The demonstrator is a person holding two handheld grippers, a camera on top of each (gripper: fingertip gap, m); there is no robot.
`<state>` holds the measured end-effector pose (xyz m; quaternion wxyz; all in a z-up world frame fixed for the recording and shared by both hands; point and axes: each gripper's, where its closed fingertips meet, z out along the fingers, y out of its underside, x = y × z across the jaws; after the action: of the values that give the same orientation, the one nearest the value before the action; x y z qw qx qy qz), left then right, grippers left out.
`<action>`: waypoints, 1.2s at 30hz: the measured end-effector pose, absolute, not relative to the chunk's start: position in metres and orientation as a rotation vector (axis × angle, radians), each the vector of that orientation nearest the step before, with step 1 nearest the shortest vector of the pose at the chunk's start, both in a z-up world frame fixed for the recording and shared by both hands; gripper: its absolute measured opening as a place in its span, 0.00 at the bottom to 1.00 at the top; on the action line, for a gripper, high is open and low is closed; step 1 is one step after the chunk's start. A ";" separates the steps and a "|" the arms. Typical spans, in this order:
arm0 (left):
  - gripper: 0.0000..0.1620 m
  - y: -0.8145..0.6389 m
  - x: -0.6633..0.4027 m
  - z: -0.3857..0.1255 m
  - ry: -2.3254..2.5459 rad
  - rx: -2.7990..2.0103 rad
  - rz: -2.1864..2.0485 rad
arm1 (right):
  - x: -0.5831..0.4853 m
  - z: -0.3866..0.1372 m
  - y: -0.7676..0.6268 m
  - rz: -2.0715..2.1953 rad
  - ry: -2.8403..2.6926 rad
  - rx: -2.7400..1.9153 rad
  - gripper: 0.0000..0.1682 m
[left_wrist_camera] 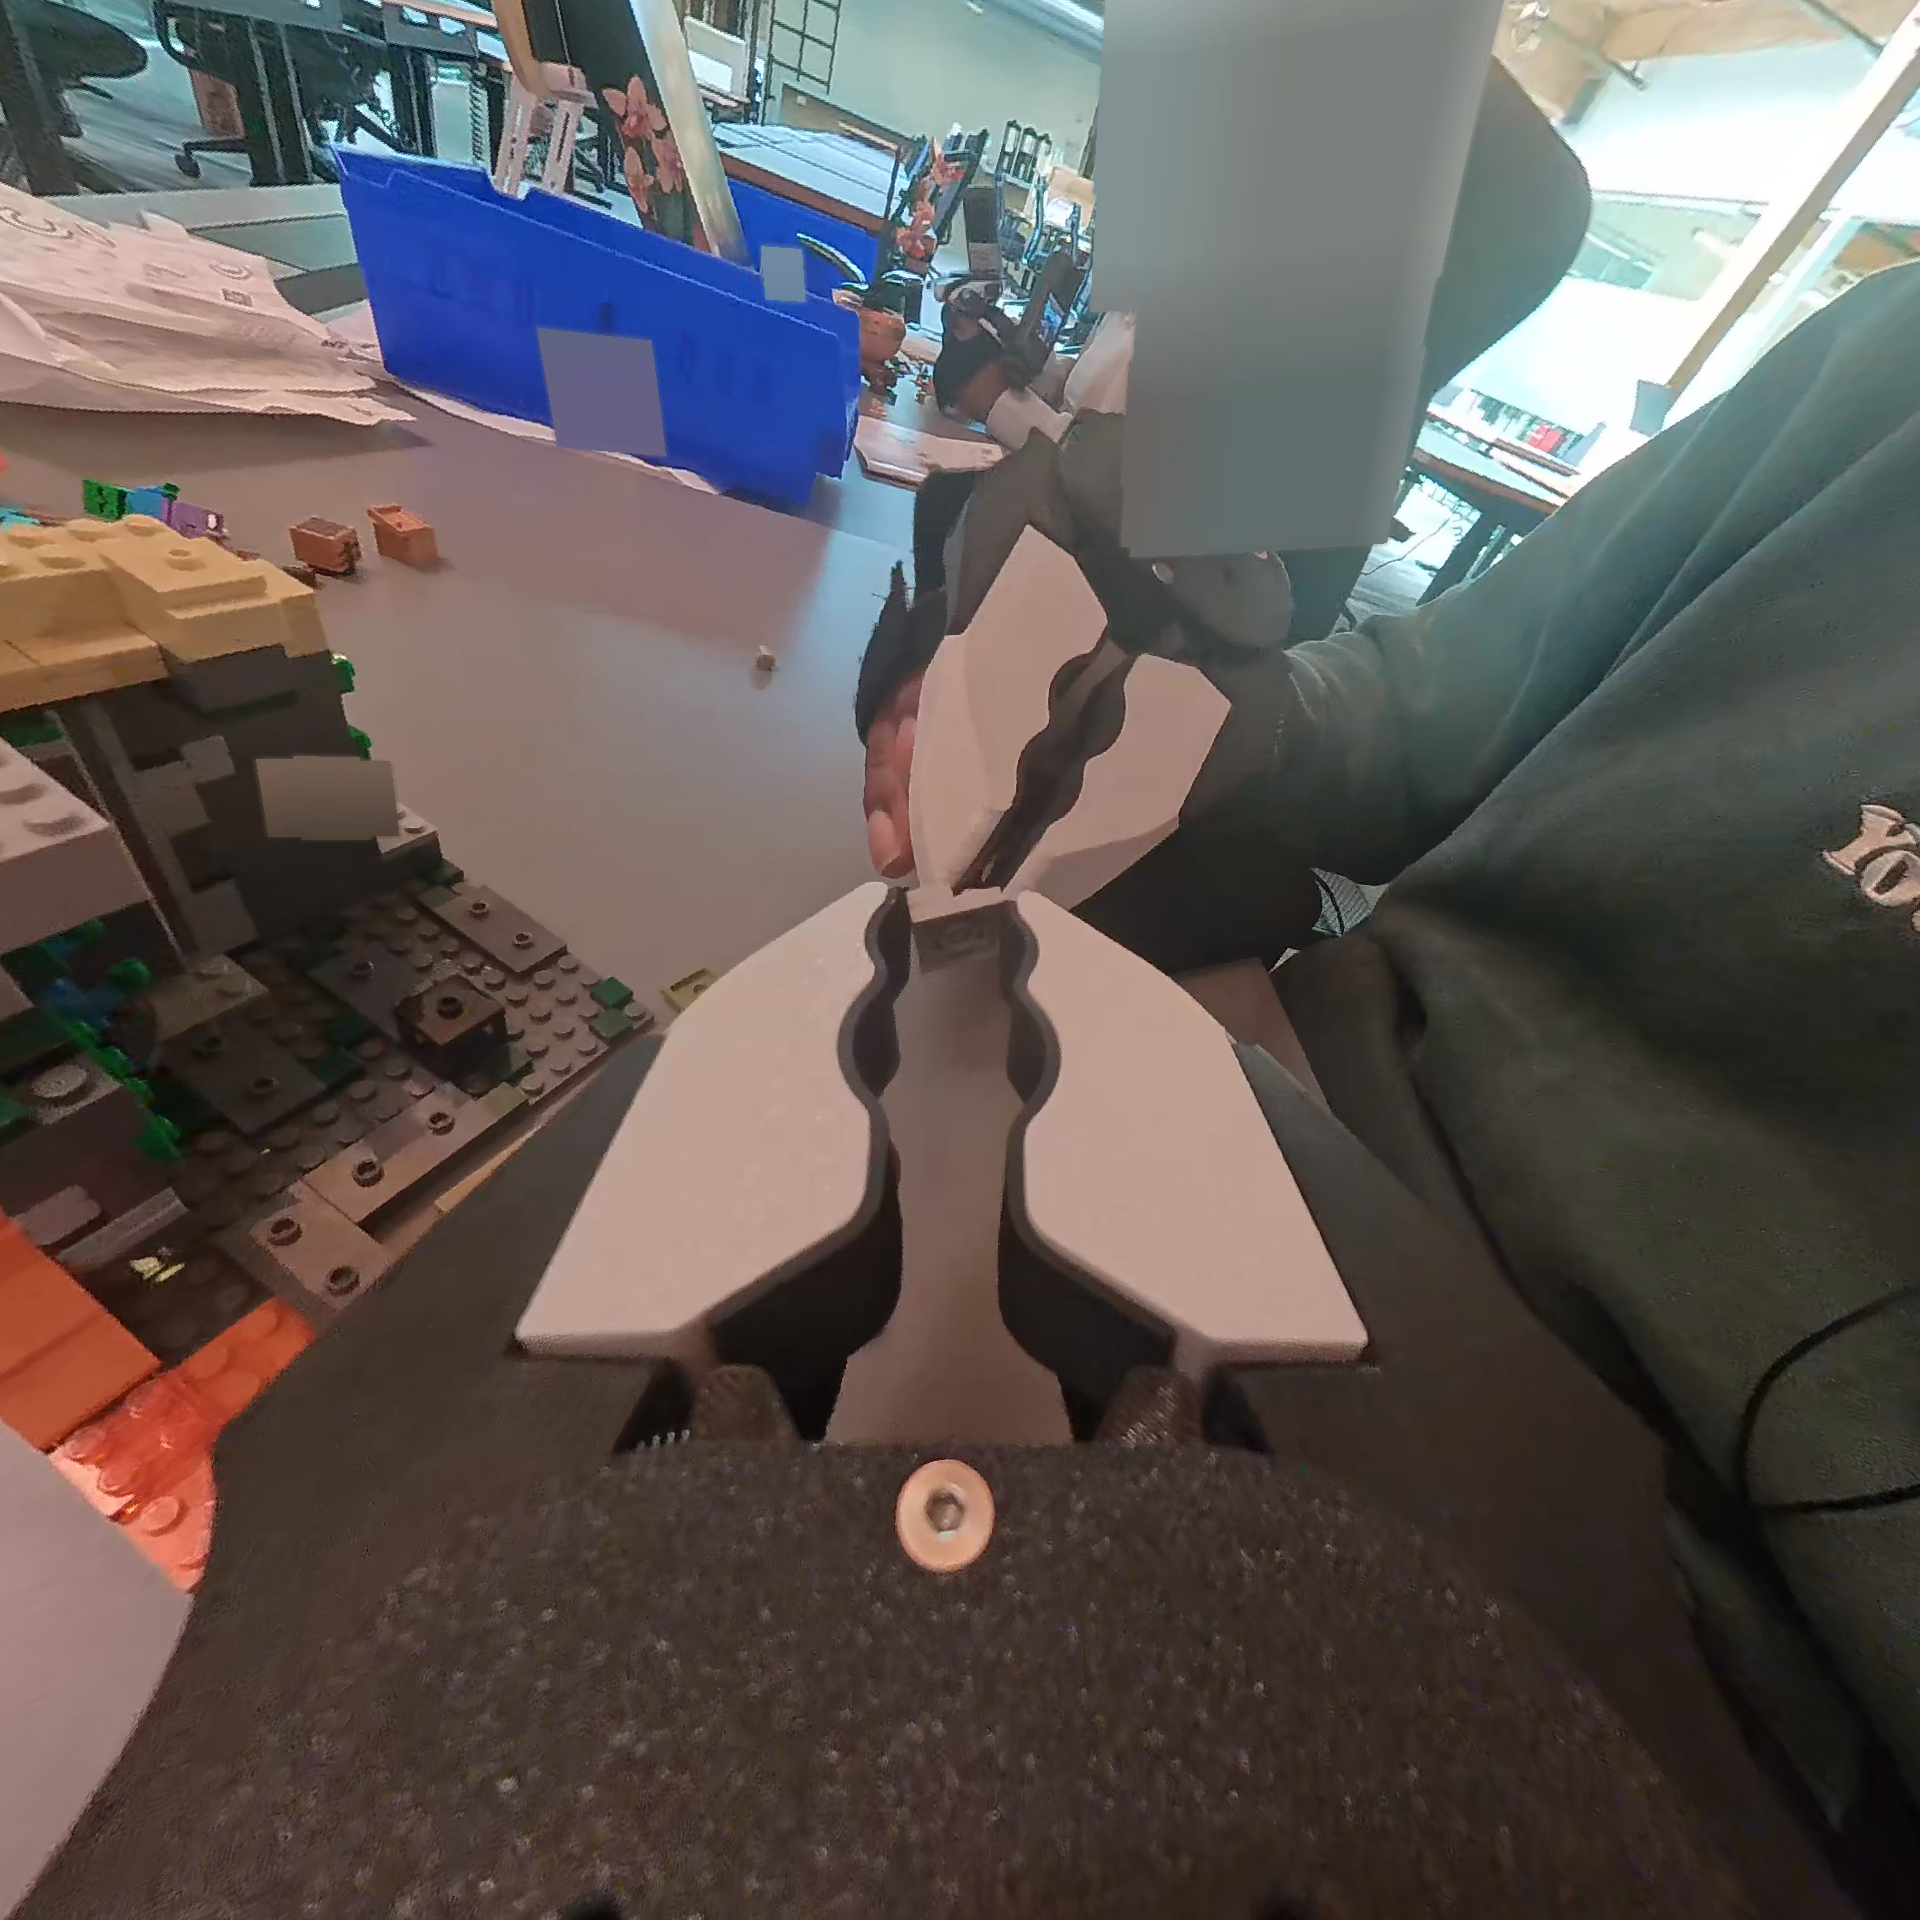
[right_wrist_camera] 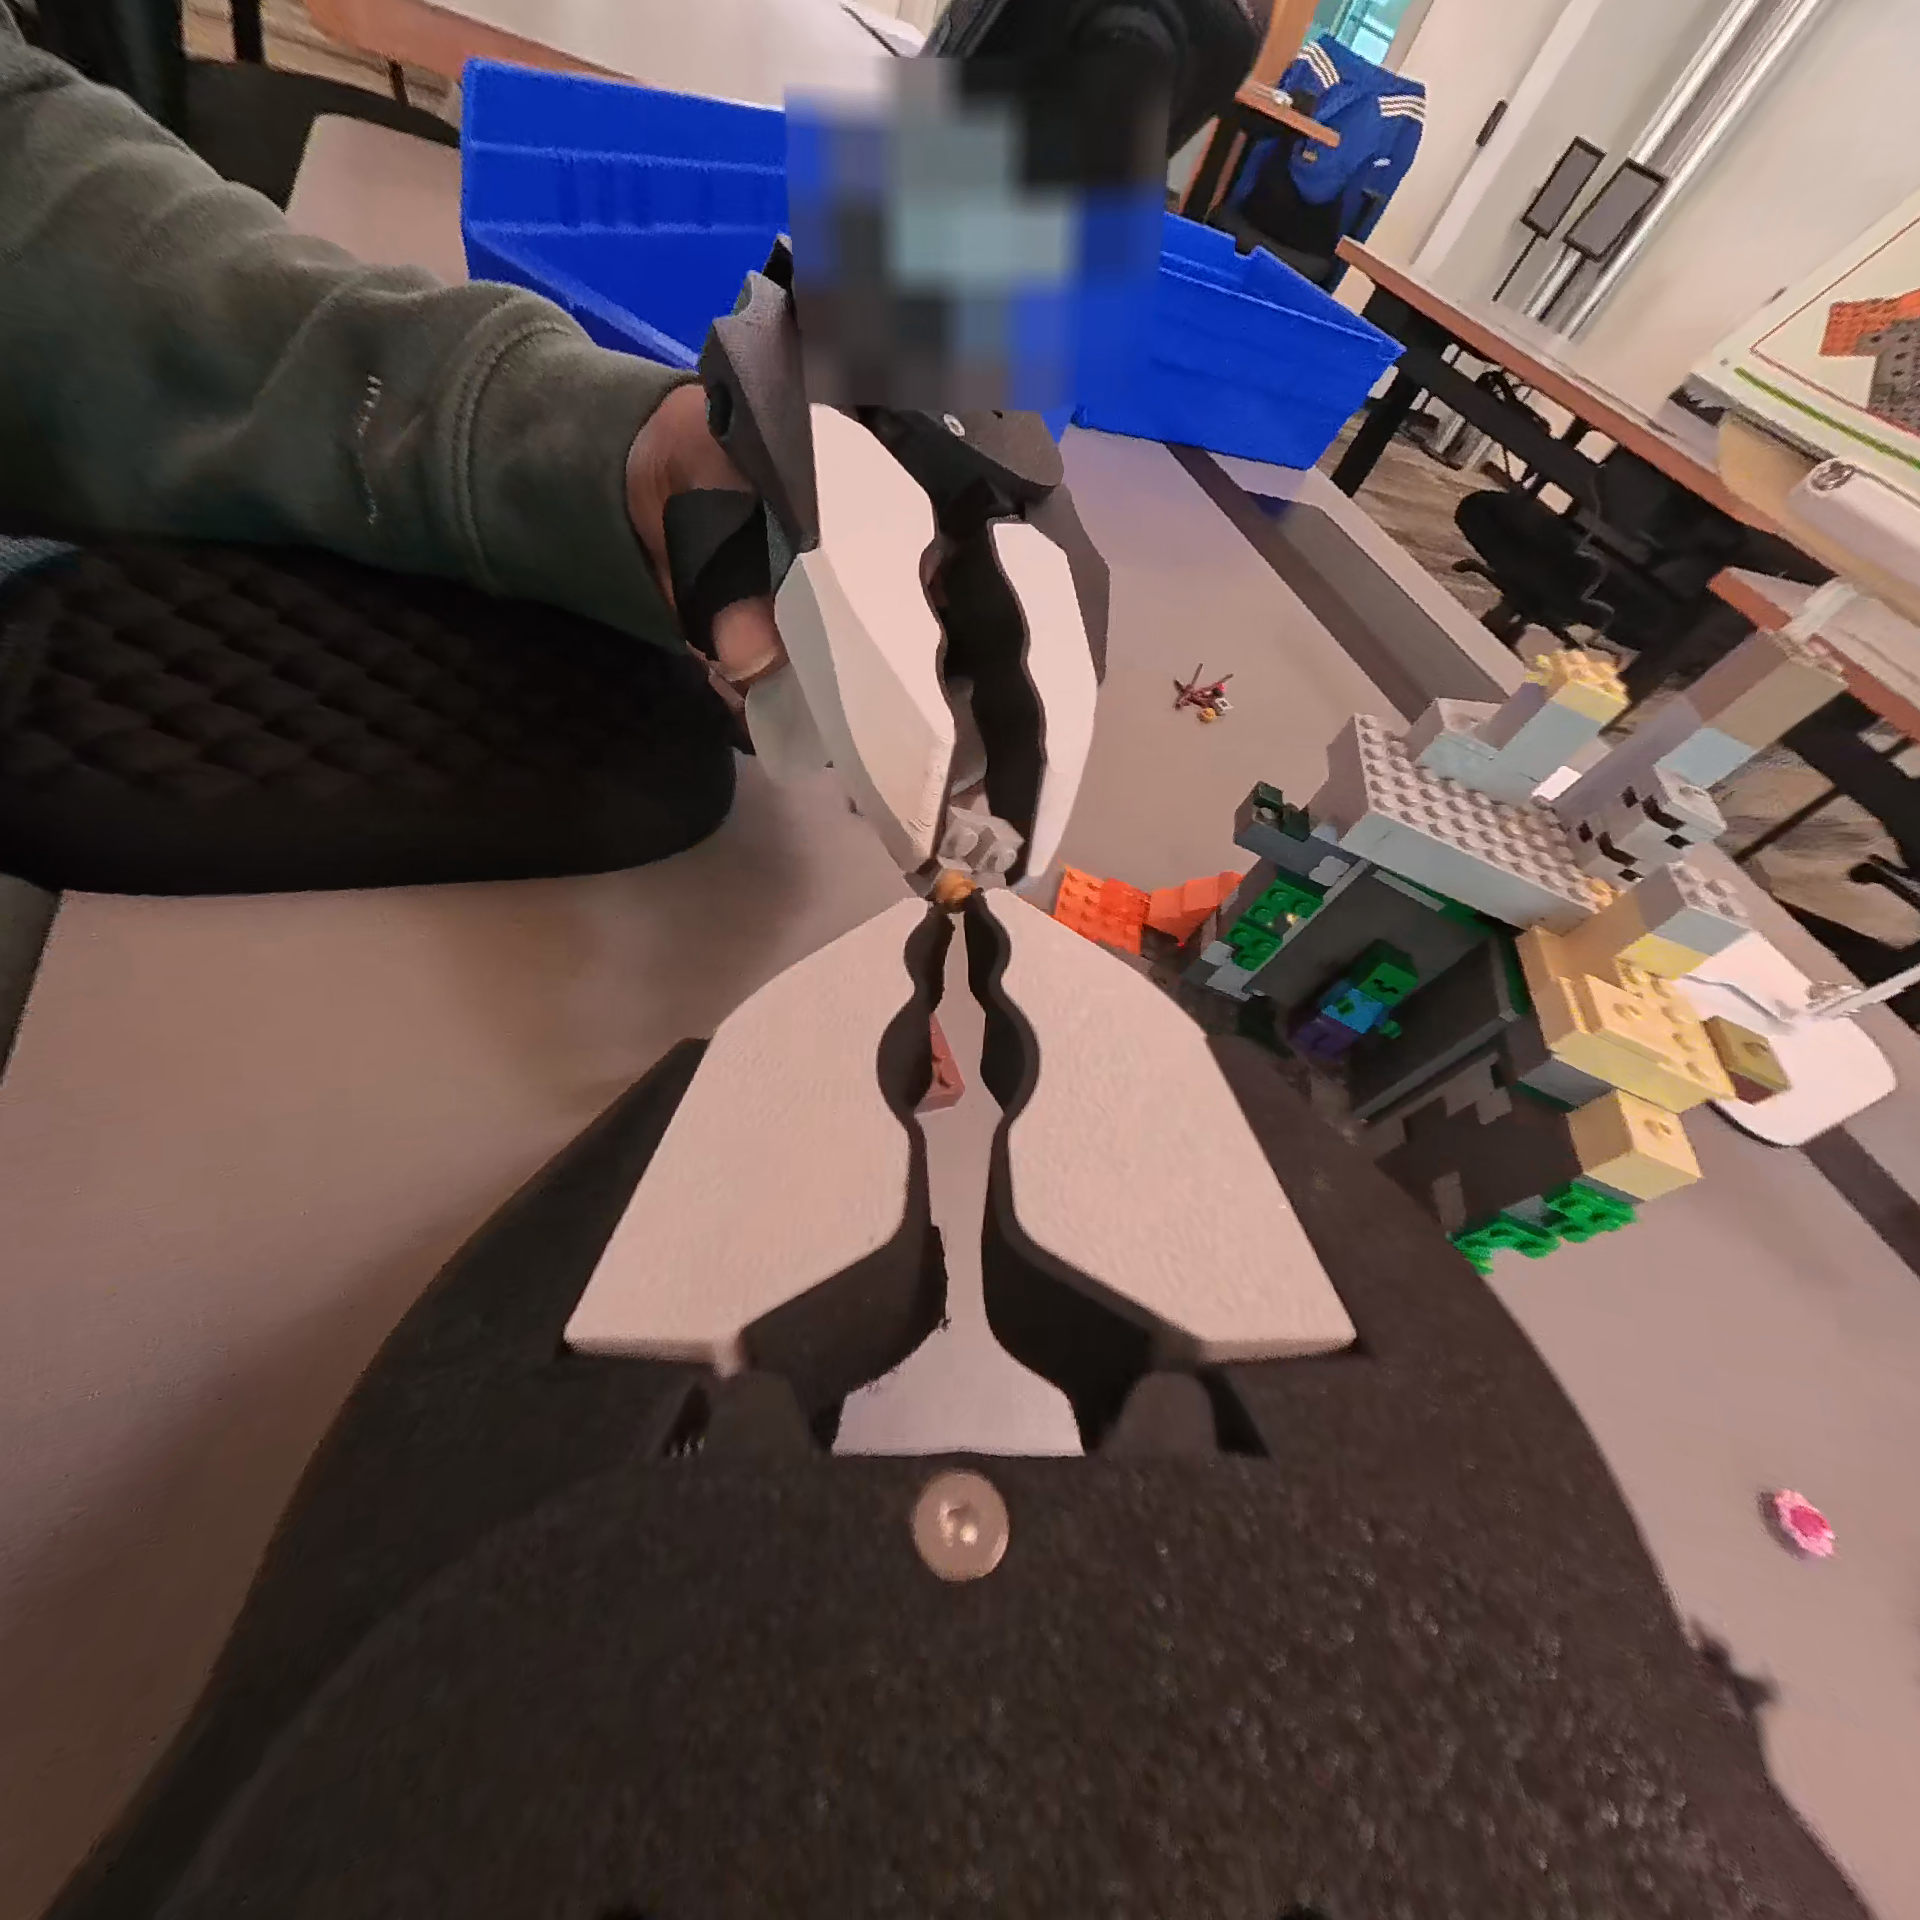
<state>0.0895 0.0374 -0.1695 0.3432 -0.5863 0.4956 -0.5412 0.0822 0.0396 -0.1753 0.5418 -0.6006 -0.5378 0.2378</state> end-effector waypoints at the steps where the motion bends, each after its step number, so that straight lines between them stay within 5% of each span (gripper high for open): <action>1: 0.10 0.037 0.089 -0.169 1.291 -1.519 -1.403 | 0.083 -0.175 0.039 0.571 -1.277 -1.428 0.03; 11: 0.10 0.032 0.090 -0.177 1.361 -1.520 -1.350 | 0.091 -0.182 0.036 0.480 -1.345 -1.362 0.00; 14: 0.10 0.033 0.089 -0.178 1.364 -1.523 -1.348 | 0.089 -0.191 0.034 0.488 -1.395 -1.385 0.09; 36: 0.10 0.029 0.092 -0.201 1.415 -1.683 -1.376 | 0.082 -0.205 0.032 0.085 -1.559 -1.225 0.04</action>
<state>0.0919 0.0292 -0.2006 0.2705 -0.6248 0.5250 -0.5107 0.0815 0.0320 -0.2050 0.5468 -0.5168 -0.6577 0.0358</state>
